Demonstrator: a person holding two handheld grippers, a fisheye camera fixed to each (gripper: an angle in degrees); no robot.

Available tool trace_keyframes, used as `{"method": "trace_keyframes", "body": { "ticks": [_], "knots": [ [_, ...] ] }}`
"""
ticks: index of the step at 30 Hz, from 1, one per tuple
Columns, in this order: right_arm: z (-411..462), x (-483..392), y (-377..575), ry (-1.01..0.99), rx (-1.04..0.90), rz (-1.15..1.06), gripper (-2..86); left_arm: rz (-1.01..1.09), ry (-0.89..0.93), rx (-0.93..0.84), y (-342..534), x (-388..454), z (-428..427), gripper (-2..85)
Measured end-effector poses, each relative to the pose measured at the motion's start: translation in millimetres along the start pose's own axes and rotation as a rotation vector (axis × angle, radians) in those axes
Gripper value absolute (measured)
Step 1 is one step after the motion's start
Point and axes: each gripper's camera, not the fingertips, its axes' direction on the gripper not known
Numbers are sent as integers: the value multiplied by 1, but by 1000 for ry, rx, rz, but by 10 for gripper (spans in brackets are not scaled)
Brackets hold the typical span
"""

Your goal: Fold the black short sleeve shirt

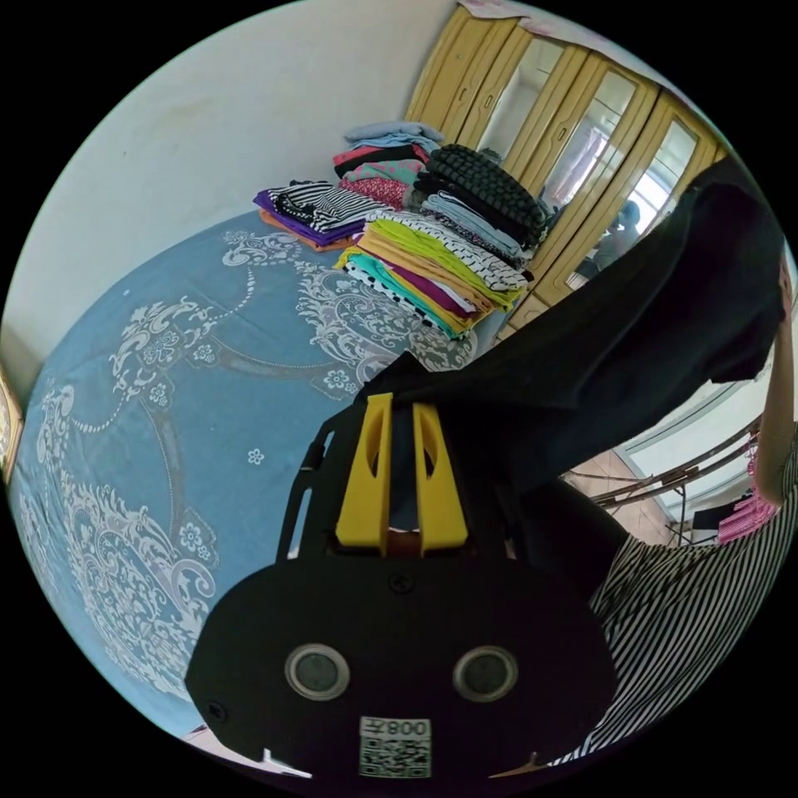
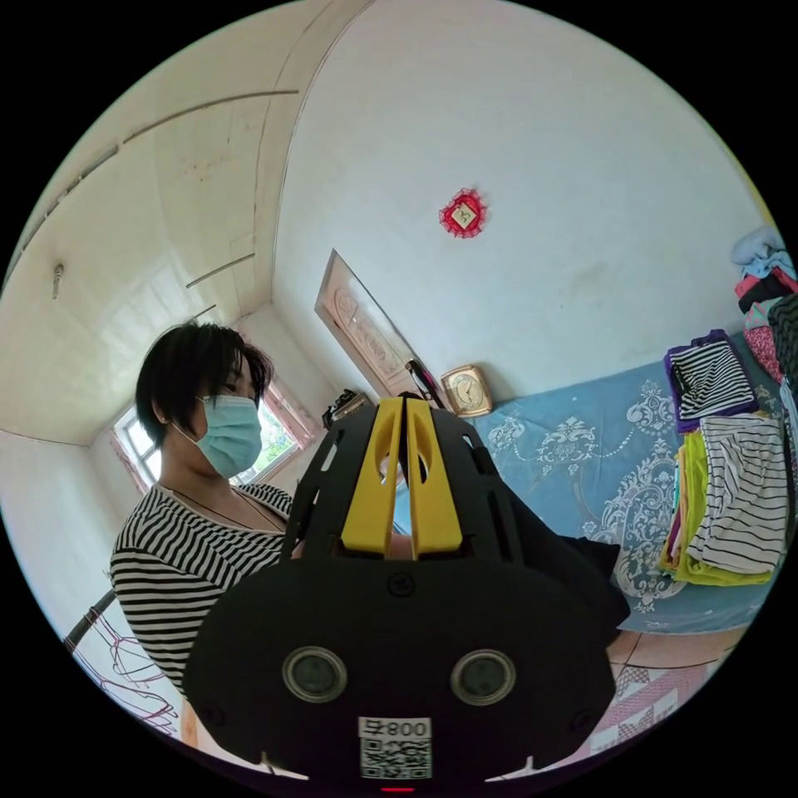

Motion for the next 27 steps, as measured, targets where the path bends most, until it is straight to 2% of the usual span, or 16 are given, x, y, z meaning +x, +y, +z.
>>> {"method": "trace_keyframes", "body": {
  "ticks": [8, 14, 19, 27],
  "knots": [
    [-11, 3, -1, -16, 38, -6, 3, -63, 31, 67, 2, 32, -96, 8],
    [-13, -3, -10, -15, 46, -49, 3, -178, -17, 202, 29, 37, -224, 7],
    [7, -5, -20, -16, 6, -80, 4, -291, -119, 389, 69, 49, -365, 7],
    [51, 6, -37, -66, -20, -67, 3, -304, -338, 626, 109, 112, -543, 7]
  ]
}}
